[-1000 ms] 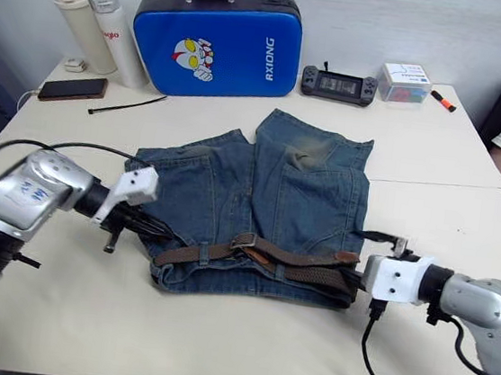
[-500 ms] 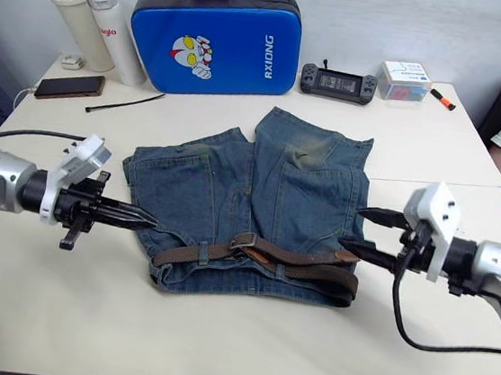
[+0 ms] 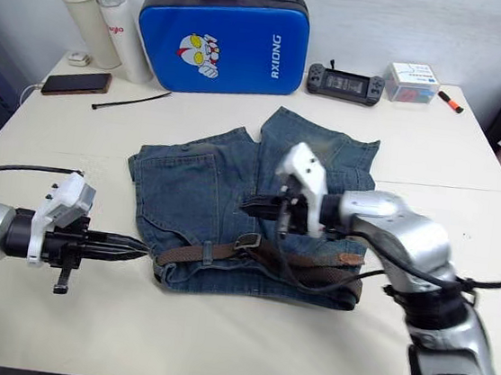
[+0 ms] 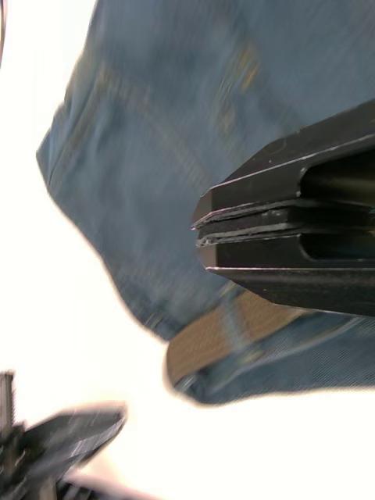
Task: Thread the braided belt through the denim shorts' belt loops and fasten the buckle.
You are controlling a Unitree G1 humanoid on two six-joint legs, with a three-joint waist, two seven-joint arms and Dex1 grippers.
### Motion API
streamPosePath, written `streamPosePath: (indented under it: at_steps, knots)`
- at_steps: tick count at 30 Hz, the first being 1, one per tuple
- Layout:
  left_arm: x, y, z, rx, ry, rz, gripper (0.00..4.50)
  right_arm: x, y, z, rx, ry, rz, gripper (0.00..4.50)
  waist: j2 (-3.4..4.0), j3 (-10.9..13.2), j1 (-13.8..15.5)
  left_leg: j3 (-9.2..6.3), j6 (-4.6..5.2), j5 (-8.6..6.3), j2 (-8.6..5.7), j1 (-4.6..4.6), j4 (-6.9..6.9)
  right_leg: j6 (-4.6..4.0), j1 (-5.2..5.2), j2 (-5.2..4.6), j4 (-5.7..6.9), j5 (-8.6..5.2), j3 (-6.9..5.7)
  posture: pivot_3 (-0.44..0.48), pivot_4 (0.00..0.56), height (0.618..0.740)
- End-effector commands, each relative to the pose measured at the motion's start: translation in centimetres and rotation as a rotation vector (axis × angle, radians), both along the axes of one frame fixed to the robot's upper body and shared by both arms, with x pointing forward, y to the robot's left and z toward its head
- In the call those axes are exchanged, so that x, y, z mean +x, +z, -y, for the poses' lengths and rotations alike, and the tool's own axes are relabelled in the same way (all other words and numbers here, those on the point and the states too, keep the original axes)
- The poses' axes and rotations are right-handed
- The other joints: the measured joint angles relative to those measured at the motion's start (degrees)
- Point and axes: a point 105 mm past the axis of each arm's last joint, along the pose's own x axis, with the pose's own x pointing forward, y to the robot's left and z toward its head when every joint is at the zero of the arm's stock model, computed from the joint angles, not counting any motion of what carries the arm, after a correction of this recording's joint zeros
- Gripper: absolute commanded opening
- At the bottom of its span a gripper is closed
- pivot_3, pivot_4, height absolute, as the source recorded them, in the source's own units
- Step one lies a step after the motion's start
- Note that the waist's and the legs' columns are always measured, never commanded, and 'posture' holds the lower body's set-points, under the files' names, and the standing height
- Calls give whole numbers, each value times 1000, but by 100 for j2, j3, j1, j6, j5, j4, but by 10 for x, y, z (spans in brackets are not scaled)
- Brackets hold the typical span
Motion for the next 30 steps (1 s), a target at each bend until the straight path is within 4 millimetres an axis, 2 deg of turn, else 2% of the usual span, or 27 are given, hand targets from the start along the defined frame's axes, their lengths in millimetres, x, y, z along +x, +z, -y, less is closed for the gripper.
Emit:
streamPosePath:
  at_steps: [1, 3, 7, 10, 13, 16, 19, 21, 23, 27, 30]
  knots:
    - [-5, 6, 4, -5, 21, 34, 0, -5, -32, -7, -55, 10, -97, 60, 0, 0, -4, 0, 2, -3, -1, 0, 0, 0, 0, 0, 1, 0, 0, 0, 150, 677]
    - [-6, 5, 3, 3, 39, 20, 0, -11, -44, -9, -64, 22, -157, 60, 0, 0, -11, 0, 2, -5, -1, 0, 0, 0, 0, 0, 0, 0, 0, 0, 150, 677]
    - [5, 7, -6, 15, 106, 53, 0, -27, -92, -2, -115, 11, -361, 60, 2, 0, -24, 2, 0, -5, -1, 5, 0, 0, 0, 1, 3, 0, 1, 0, 150, 677]
    - [8, 10, -5, 19, 96, 68, 0, -35, -102, -5, -86, 24, -474, 60, -3, -4, -24, 2, -1, -6, 0, 12, -1, 0, 7, 2, 2, 0, 1, 0, 150, 677]
    - [11, 13, 0, 12, 68, 85, 0, -35, -110, -4, -104, 16, -490, 60, -2, -8, -29, 2, -1, -10, 0, 16, -2, 0, 10, 2, 0, 0, 2, 0, 150, 677]
    - [15, 17, 4, -8, 50, 104, 0, -24, -85, -5, -19, 16, -408, 60, -3, -8, -29, 2, -2, -12, 0, 18, -4, -1, 10, 3, -1, 0, 1, 0, 150, 677]
    - [15, 19, 5, -32, 33, 109, 0, -22, -50, 2, 41, 58, -230, 60, 4, -3, -31, 5, -3, -12, 0, 16, -7, -1, 5, 3, -1, 0, 2, 0, 150, 677]
    - [11, 21, 7, -59, 11, 124, 0, -29, -14, 12, 113, 94, -117, 60, 4, 0, -27, 5, -2, -12, 0, 3, -6, 0, -4, 3, -2, 0, 1, 0, 150, 677]
    - [9, 24, 7, -78, 12, 151, 0, -32, 11, 27, 144, 88, -11, 60, 5, 1, -19, 5, -2, -12, 0, -2, -4, 0, -8, 3, -4, 0, 1, 0, 150, 677]
    - [11, 27, 2, -160, 68, 211, 0, -30, 19, 65, 96, -5, 99, 60, 3, 0, -1, 2, -2, -12, 2, 4, -7, 0, 5, 3, -18, 0, -4, 0, 150, 677]
    - [15, 17, -12, -143, 170, 220, 0, -15, 22, 109, 91, -194, 188, 60, 2, 1, 13, 3, 0, -13, 2, 8, -9, 0, 12, 2, -22, 0, -2, 0, 150, 677]
